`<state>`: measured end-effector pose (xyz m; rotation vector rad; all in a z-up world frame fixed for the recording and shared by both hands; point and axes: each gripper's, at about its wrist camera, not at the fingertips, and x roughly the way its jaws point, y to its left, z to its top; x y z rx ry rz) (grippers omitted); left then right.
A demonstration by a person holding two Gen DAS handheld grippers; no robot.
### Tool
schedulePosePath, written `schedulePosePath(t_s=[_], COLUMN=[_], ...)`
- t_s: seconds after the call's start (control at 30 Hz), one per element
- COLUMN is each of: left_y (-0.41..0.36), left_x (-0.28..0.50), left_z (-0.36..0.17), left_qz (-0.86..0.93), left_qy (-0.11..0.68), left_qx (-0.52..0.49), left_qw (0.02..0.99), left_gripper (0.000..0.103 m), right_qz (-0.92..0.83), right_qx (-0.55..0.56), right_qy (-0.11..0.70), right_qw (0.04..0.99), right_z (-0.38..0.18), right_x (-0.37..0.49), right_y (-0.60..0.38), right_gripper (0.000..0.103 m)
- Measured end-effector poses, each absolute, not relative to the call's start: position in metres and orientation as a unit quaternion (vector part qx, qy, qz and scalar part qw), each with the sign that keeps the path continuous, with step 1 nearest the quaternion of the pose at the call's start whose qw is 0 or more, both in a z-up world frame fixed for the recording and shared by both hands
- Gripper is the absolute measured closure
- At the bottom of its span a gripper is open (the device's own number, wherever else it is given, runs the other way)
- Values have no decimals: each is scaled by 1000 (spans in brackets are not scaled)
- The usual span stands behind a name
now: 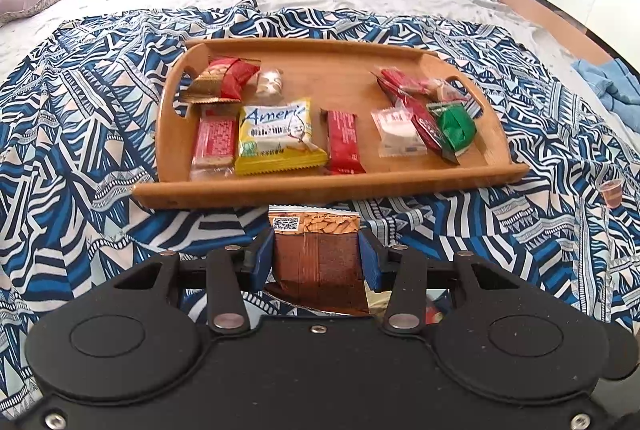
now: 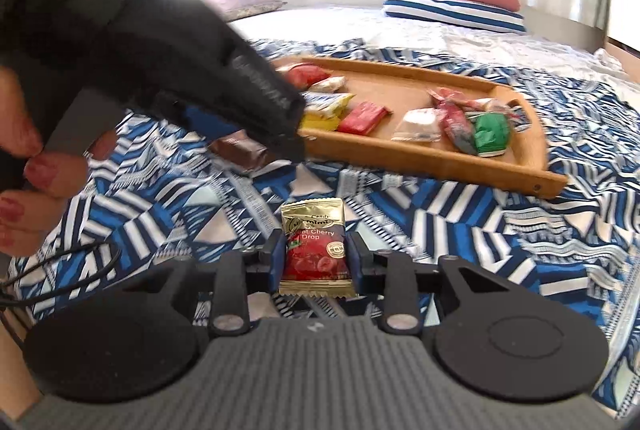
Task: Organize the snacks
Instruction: 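Grasp the brown almond bar with the left tool while the right tool grasps the cherry drop packet, then carry the almond bar and cherry drop packet into the tray with both tools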
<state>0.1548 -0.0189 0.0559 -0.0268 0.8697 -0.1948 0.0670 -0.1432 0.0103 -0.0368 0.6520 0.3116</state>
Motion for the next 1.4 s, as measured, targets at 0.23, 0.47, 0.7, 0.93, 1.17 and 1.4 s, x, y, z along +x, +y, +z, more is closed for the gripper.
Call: schedulePosePath(t_s=[0.23, 0.47, 0.7, 0.93, 1.17, 1.4], left_y=[-16, -20, -25, -25, -23, -24], left_x=[167, 185, 212, 257, 302, 337], left_z=[68, 79, 87, 95, 89, 71], left_qz=[-93, -98, -106, -113, -115, -102], left_qy=[408, 394, 381, 370, 375, 387], left_qx=[-19, -21, -24, -41, -63, -74], left_qw=[908, 914, 918, 921, 918, 913], left_gripper=[61, 61, 61, 61, 61, 61], right_qz=[121, 98, 98, 95, 93, 94], right_qx=[24, 27, 57, 81, 115, 97], right_qy=[313, 296, 298, 309, 321, 325], right_qw=[942, 950, 948, 943, 936, 936], right_z=[35, 54, 68, 73, 70, 59], right_x=[85, 107, 145, 192, 237, 261], right_y=[-164, -177, -189, -202, -213, -204], right_gripper=[66, 66, 66, 66, 65, 65])
